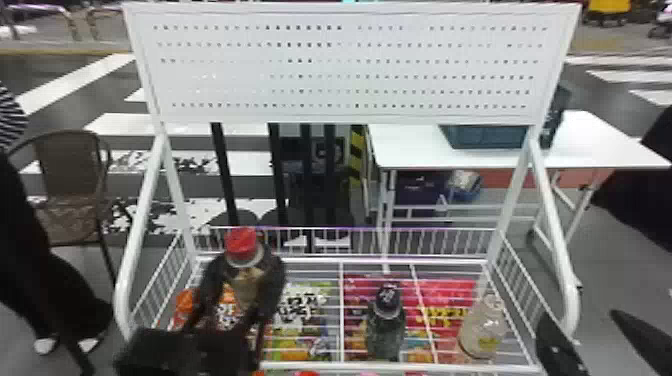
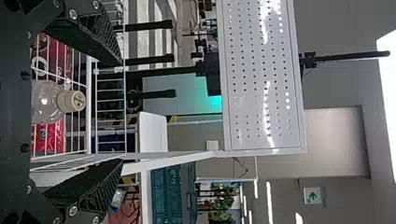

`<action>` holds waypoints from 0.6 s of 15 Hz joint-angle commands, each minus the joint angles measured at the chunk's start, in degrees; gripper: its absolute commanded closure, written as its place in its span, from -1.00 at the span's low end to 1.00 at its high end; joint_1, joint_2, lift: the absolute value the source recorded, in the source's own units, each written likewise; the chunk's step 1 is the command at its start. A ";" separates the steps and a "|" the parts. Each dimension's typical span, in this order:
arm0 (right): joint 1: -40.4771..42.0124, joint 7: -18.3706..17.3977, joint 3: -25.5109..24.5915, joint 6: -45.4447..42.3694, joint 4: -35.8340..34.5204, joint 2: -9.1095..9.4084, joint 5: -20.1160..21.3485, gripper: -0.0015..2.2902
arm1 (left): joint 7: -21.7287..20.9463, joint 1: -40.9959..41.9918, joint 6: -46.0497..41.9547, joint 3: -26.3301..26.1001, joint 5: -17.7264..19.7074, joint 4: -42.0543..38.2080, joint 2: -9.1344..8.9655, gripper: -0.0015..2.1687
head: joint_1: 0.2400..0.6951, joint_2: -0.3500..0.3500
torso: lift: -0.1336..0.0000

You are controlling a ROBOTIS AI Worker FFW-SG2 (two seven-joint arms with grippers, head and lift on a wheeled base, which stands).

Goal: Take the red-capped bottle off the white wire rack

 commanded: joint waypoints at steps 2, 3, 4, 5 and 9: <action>0.19 0.15 0.00 -0.16 0.05 -0.04 -0.09 -0.87 | -0.16 4.93 -0.28 9.07 1.40 -1.33 0.11 -0.19 | 0.14 0.00 | 1.00; 0.37 0.15 0.00 -0.34 0.05 -0.13 -0.09 -0.87 | -0.25 5.98 -0.64 11.62 2.02 -0.89 -0.25 -0.19 | 0.14 0.00 | 1.00; 0.37 0.15 0.00 -0.69 0.14 -0.13 -0.09 -0.87 | -0.34 7.22 -1.51 13.73 2.19 -0.71 -0.51 -0.19 | 0.14 0.00 | 1.00; 0.46 0.15 0.00 -0.86 0.14 -0.13 -0.09 -0.87 | -0.52 8.09 -2.39 15.31 2.63 -0.71 -0.69 -0.19 | 0.14 0.00 | 1.00; 0.63 0.41 0.00 -1.57 0.49 -0.04 -0.09 -0.87 | -4.12 10.99 -4.15 20.93 5.45 -2.38 -1.04 -0.20 | 0.14 0.00 | 1.00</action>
